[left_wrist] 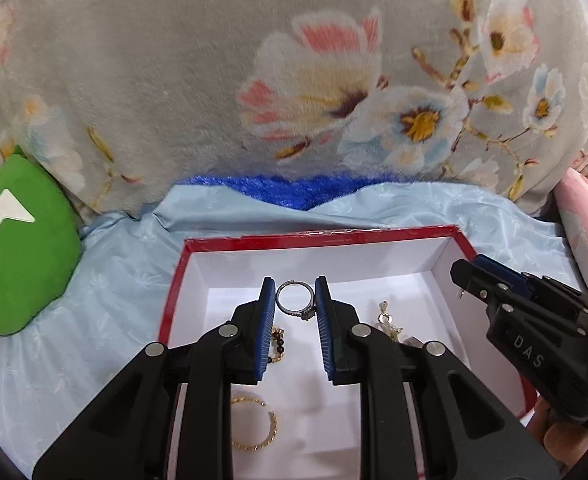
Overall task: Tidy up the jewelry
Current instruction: 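Carry ring and earring into the red box and open both tools, then withdraw both open tools back over the last gold hoop earrings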
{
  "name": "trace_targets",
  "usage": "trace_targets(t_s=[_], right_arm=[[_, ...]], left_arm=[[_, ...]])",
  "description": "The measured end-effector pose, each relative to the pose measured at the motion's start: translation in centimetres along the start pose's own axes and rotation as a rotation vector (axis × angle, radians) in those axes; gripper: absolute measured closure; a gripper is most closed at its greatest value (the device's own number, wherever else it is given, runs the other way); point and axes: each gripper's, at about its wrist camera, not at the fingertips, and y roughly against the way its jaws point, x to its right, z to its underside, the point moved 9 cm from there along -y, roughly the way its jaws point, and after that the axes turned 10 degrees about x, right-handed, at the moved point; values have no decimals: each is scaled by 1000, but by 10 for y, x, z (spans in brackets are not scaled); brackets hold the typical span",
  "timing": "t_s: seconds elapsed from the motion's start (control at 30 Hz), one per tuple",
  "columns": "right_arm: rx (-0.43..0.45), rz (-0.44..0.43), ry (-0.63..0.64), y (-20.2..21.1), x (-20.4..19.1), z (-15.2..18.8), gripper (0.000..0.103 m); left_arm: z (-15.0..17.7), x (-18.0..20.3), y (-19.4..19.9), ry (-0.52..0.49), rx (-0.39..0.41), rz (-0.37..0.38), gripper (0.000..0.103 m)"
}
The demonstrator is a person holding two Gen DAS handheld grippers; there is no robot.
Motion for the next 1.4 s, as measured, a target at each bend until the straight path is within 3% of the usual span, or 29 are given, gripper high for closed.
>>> trace_targets(t_s=[0.3, 0.6, 0.67, 0.7, 0.73, 0.77, 1.27, 1.4], right_arm=[[-38, -10, -21, -26, 8, 6, 82], [-72, -18, -58, -33, 11, 11, 82], [-102, -14, -67, -37, 12, 14, 81], [-102, -13, -73, -37, 13, 14, 81], [-95, -6, -80, -37, 14, 13, 81], [-91, -5, -84, -36, 15, 13, 81], [-85, -4, -78, -36, 15, 13, 80], [-46, 0, -70, -27, 13, 11, 80]], left_arm=[[15, -1, -46, -15, -37, -24, 83], [16, -4, -51, -10, -41, -17, 81], [16, -1, -52, -25, -43, -17, 63], [15, -2, -51, -23, -39, -19, 43], [13, -2, -49, -17, -26, -20, 30], [10, -5, -46, -7, 2, -29, 29], [8, -1, -43, -55, 19, -61, 29], [7, -5, -38, -30, 27, -73, 29]])
